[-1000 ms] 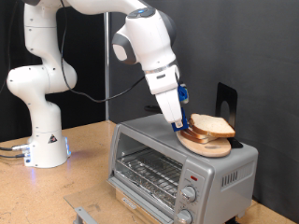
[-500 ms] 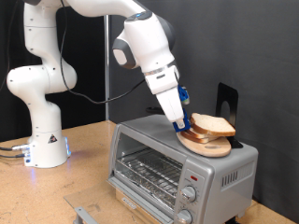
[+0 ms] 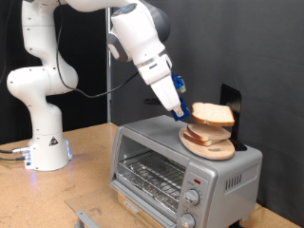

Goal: Make a piece of toast with the oven

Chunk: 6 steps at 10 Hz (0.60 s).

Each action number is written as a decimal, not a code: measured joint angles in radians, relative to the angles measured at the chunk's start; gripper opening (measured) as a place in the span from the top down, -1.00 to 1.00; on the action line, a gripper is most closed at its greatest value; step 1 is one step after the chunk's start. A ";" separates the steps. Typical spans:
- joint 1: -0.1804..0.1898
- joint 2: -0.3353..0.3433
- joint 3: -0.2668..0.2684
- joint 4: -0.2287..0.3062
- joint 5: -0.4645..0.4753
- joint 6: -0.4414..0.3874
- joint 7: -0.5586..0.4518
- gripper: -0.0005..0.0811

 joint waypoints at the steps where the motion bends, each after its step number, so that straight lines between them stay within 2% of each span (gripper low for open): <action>1: -0.001 -0.021 -0.003 -0.015 0.000 -0.009 0.000 -0.02; 3: -0.001 -0.060 -0.010 -0.044 0.002 -0.035 0.000 0.02; 6: -0.001 -0.051 -0.009 -0.044 0.002 -0.034 0.000 0.02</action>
